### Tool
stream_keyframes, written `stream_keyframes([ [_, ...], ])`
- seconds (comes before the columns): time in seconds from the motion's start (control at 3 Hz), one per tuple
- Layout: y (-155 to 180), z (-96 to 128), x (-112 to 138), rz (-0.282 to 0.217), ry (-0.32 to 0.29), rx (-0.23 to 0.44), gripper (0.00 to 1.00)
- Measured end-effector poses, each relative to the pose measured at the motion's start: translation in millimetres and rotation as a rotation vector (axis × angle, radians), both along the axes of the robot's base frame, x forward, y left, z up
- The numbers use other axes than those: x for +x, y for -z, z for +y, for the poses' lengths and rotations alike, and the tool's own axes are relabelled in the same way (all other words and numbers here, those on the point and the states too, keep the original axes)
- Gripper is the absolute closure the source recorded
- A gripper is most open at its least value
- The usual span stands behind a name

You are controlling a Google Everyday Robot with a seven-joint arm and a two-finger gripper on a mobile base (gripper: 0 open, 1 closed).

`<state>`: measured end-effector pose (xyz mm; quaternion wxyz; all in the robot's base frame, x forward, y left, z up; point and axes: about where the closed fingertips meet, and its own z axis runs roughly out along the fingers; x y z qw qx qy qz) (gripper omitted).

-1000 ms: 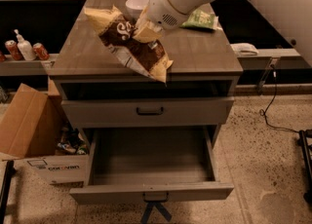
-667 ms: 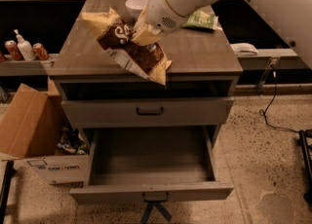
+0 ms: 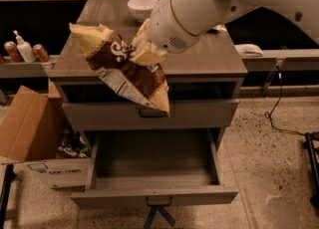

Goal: Place brown chip bag into middle drawer

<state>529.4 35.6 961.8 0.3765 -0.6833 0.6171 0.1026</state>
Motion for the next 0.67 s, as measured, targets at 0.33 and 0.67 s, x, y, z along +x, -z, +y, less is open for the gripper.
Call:
stream_keyframes([
  [0.33, 6, -1, -34, 0.032, -0.003, -0.017, 1.00],
  [0.67, 41, -3, -48, 0.130, 0.001, -0.036, 1.00],
])
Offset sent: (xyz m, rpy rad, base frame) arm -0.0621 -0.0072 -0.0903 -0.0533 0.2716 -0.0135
